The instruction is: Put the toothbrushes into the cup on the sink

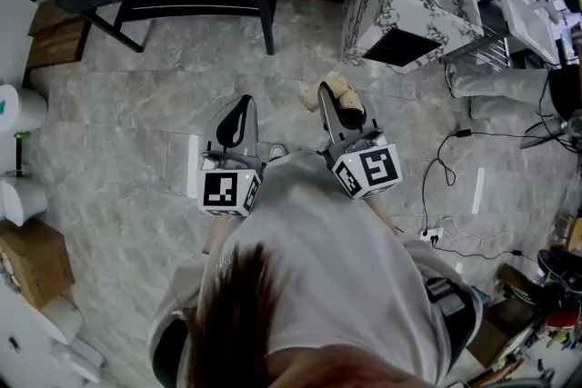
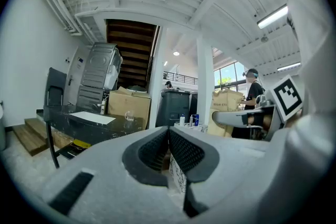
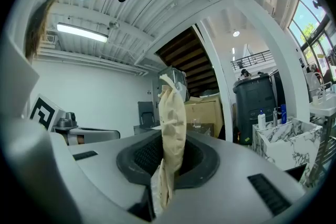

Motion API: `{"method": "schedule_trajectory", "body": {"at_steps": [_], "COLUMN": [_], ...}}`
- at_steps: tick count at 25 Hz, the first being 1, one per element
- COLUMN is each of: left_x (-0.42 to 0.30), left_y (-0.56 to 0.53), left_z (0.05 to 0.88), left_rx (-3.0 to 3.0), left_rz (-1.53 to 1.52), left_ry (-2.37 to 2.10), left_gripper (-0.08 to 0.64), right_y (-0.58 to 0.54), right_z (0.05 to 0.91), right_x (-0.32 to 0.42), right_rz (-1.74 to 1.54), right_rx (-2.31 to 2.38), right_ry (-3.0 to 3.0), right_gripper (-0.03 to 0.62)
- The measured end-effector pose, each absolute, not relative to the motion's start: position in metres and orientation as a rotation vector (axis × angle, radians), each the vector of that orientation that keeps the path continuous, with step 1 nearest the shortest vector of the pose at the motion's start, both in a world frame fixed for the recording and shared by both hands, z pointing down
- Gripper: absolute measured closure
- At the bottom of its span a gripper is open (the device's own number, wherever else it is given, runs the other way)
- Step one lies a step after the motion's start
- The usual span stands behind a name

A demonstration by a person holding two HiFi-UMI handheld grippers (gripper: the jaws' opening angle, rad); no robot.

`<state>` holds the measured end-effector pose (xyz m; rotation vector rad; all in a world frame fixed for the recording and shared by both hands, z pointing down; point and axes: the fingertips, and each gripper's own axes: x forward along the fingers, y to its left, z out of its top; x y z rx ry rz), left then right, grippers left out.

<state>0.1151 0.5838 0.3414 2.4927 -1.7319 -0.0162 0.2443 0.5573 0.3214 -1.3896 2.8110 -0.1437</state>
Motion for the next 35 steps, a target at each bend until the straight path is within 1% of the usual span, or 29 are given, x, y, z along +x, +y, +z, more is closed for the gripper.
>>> {"method": "schedule_trajectory", "body": {"at_steps": [6,20,26,35], "left_x": [0.104,0.093,0.085,0.081], "left_y": [0.585,0.583,0.560,0.490], "left_z": [0.345,0.359,0.366,0.358], "left_rx": [2.485,2.420,2.366,2.338], "left_rz": [-0.007,0.011,0.021,0.003], "left_ry": [-1.725,-1.723,-1.747,-1.813], "left_gripper": [0.543,0.543,0.543,0.543], "right_y": [0.560,0.546,0.517,0.443], "right_z": [0.315,0.328,0.335,0.331], "right_x": [0.232,0.236,0.232,0.223], "right_rz": [-0.122,-0.188,-0.238,-0.242], "right_rx": [-1.308,-1.365,-1.335,-1.244], "right_ry": [2.793,2.810,2.834,2.867], "right_gripper": [0.548,0.549,0.548,0.549]}}
